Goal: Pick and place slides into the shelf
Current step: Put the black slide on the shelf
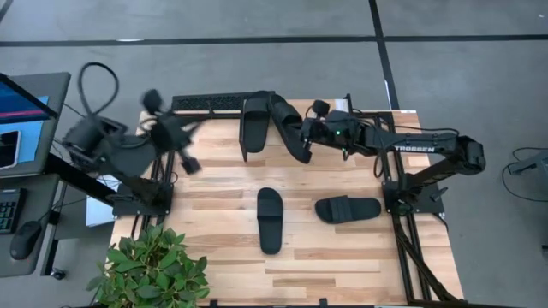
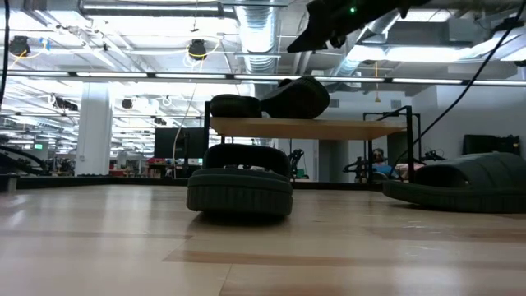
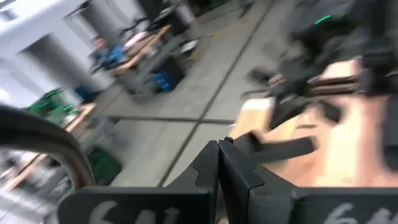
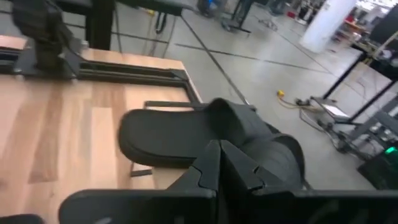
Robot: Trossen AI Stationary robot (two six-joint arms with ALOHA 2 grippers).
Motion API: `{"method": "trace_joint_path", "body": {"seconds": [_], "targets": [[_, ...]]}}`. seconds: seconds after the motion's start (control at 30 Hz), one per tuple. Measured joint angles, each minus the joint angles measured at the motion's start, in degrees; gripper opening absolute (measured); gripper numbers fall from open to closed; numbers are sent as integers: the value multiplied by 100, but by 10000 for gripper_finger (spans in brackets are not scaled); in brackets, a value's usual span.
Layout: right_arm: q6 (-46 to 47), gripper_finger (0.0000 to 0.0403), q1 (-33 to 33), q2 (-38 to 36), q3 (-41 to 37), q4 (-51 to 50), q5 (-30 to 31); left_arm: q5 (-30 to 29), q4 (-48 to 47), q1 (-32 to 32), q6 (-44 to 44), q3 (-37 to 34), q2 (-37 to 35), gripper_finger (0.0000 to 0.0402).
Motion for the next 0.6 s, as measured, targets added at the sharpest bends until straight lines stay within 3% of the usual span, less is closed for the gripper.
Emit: {"method": "trace_joint_path", "body": {"seconds": [0.1,0.23,0.3,0.47,0.6], "targets": [[3,0,-104,-34,36,4,-3,767,1072,364,838,0,216,0],[37,0,-234,-22,383,-842,6,1530,1629,840,1140,4,343,0],[42,0,-262,18,521,-1164,177,1752,1565,1022,1066,4,374,0],[85,0,-303,14,615,-1851,1285,2045,1776,1501,924,-235,520,0],[397,0,-448,20,610,-2628,1350,2330,2357,1786,1157,-791,531,0]]}}
